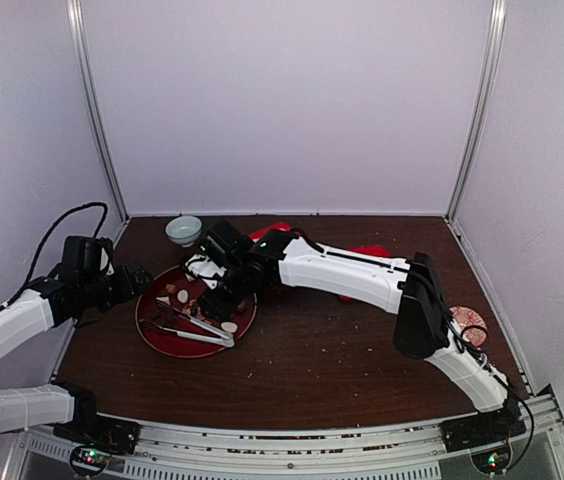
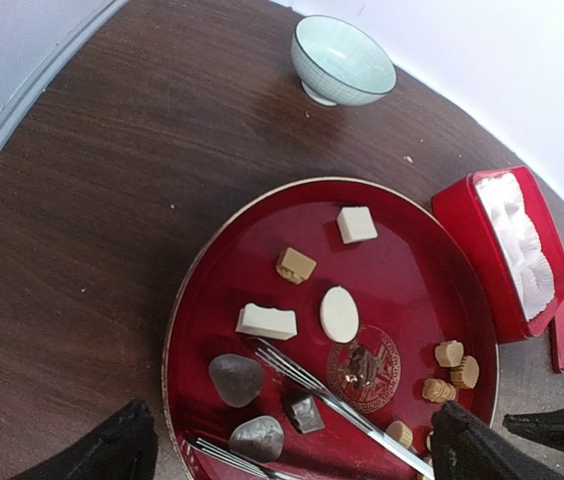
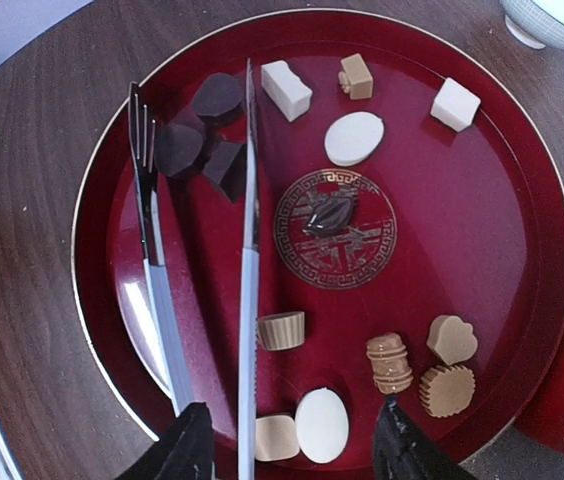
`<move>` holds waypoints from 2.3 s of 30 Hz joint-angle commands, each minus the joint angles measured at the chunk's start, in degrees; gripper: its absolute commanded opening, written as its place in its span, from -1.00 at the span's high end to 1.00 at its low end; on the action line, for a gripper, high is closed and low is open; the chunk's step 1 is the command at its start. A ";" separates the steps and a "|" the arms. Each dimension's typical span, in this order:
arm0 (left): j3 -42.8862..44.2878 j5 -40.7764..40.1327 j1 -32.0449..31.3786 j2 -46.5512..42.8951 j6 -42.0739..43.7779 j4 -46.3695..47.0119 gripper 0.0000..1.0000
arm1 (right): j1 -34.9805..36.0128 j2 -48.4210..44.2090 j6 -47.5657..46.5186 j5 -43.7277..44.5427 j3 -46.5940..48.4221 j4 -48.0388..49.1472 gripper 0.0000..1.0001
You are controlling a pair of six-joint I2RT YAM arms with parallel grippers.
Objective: Pack the chocolate
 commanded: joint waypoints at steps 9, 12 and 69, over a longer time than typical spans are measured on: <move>-0.64 0.69 -0.25 -1.13 0.98 2.60 -0.96 | 1.91 5.19 1.14 5.30 2.86 0.43 0.17; -0.67 0.70 -0.22 -0.93 1.00 2.68 -0.96 | 2.08 5.84 1.13 5.54 2.86 0.29 0.21; 4.52 -2.56 -0.24 -14.46 5.47 0.69 -0.96 | -1.52 -14.17 9.13 2.34 -19.03 20.69 1.00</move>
